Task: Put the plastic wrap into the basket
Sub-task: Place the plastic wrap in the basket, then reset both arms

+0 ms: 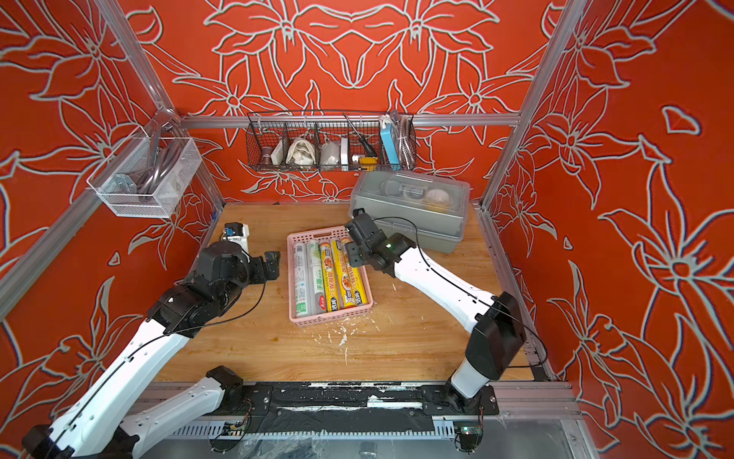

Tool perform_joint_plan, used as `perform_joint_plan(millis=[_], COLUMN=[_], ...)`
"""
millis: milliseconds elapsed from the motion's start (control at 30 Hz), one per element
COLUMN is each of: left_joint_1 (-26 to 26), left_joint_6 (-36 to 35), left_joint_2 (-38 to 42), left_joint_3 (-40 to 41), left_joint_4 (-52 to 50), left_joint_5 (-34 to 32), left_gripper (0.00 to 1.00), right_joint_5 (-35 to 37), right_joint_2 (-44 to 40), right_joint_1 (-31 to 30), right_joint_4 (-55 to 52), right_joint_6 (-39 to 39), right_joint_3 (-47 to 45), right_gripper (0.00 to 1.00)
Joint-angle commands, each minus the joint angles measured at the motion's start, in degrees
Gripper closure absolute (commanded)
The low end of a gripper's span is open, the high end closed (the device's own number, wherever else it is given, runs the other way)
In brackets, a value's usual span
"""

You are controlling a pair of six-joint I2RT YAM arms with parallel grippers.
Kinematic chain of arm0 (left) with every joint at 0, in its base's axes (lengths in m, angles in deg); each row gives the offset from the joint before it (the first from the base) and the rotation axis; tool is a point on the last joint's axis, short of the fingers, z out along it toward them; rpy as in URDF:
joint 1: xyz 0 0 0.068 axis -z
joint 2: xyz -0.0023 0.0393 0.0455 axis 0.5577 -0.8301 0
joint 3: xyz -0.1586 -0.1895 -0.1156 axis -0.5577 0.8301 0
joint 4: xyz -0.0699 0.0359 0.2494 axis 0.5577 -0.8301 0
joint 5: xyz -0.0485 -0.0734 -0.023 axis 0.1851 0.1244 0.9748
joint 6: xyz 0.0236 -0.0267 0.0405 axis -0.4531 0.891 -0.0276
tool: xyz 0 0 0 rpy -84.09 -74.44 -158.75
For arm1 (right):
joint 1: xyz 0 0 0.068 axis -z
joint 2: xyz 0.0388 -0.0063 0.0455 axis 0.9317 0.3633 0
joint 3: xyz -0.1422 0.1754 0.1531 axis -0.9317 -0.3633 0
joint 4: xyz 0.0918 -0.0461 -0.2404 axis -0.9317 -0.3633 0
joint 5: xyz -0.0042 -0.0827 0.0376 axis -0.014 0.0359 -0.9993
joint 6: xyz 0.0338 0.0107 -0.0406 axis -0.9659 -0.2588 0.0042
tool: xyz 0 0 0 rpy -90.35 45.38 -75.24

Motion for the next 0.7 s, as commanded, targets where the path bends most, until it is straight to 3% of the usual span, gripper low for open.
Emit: perform_joint_plan(millis=[0, 133, 267, 433, 567, 667], left_joint_1=[-1.1, -4.6, -9.1, -11.6, -17.9, -21.4], left_joint_6=[-5.9, -6.8, -2.3, -4.8, -5.0, -5.6], left_joint_2=[1.2, 0.7, -1.1, -4.0, -4.9, -6.5], left_joint_3=[4.3, 11.5, 18.5, 28.9, 34.4, 39.8], left_joint_4=[9.9, 18.8, 27.7, 40.9, 46.5, 54.2], left_joint_5=[-4.0, -6.5, -8.4, -15.9, -16.3, -15.1], left_gripper=[0.02, 0.02, 0.02, 0.02, 0.02, 0.02], right_joint_5=[6.4, 15.2, 21.1, 17.5, 15.2, 15.5], right_joint_2=[-3.7, -7.9, -13.0, -19.0, -18.8, -17.0], right_joint_1=[3.1, 5.3, 10.1, 16.6, 21.9, 24.4], right_joint_4=[6.6, 10.9, 21.1, 38.3, 50.0, 50.0], right_joint_6=[4.9, 6.9, 7.0, 16.0, 18.2, 19.9], right_joint_3=[-7.5, -16.9, -29.6, -41.8, -47.2, -45.8], right_gripper=[0.33, 0.25, 0.14, 0.10, 0.08, 0.09])
